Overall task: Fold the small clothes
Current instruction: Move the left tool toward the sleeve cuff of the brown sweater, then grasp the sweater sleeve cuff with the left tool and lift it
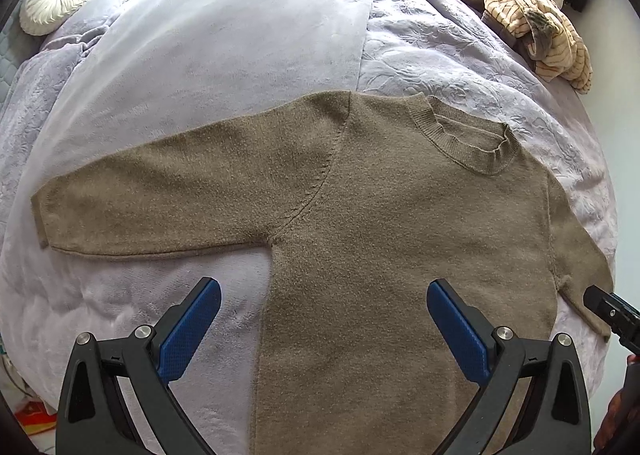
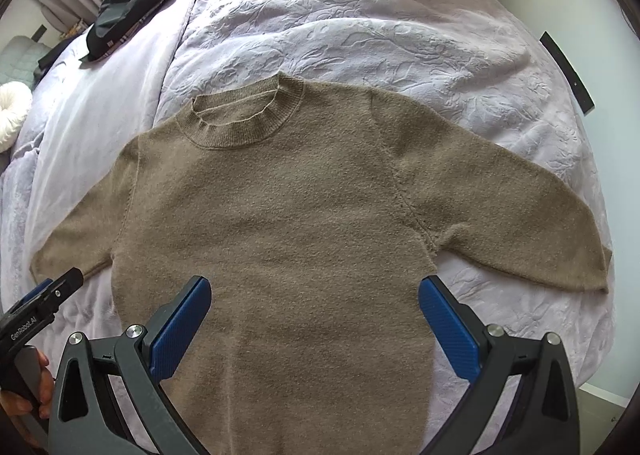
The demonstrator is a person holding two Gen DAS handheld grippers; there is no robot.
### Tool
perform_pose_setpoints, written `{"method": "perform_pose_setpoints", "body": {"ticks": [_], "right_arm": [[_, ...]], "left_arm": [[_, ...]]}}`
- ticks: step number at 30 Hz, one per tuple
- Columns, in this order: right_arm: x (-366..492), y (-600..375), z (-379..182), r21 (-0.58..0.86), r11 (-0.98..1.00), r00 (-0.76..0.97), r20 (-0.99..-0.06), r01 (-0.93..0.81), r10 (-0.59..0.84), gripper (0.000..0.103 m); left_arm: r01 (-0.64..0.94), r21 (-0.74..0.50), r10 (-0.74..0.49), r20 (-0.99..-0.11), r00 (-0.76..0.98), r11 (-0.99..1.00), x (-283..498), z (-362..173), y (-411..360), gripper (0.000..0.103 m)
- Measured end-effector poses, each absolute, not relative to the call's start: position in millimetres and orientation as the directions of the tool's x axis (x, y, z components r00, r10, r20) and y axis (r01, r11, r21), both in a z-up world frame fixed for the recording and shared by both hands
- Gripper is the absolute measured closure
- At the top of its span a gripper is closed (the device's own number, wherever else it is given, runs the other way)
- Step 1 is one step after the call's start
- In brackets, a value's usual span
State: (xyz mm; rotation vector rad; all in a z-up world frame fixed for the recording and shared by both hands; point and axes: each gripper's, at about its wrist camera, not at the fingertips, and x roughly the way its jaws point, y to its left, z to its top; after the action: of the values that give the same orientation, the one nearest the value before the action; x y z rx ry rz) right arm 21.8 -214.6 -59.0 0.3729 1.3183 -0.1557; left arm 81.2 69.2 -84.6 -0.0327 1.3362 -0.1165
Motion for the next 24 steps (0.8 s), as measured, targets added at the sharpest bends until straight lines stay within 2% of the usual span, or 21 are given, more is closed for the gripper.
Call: {"method": "perform_pose_setpoints", "body": {"ticks": [14, 21, 24], "right_arm": [[34.3, -184.5, -60.8, 0.153, 0.951, 0.236, -0.968, 0.270, 0.088, 0.000], [40.3, -151.3, -64.9, 0.148, 0.966, 0.209, -0.972, 0.212, 0.103, 0.000], [43.2, -132.9, -67.9, 0.157, 0.971, 0.194, -0.974, 0.183, 0.121, 0.000]], "left_arm": [[0.016, -0.119, -0.120, -0.965, 0.233, 0.993, 86.1, -102.9, 102.4, 0.000], [-0.093, -0.263, -0.220, -0.919, 0.326, 0.960, 85.5, -117.3, 168.3, 0.000], [-0.148, -0.295, -0.221, -0.898, 0.380, 0.944, 84.7, -127.6, 208.8, 0.000]]}}
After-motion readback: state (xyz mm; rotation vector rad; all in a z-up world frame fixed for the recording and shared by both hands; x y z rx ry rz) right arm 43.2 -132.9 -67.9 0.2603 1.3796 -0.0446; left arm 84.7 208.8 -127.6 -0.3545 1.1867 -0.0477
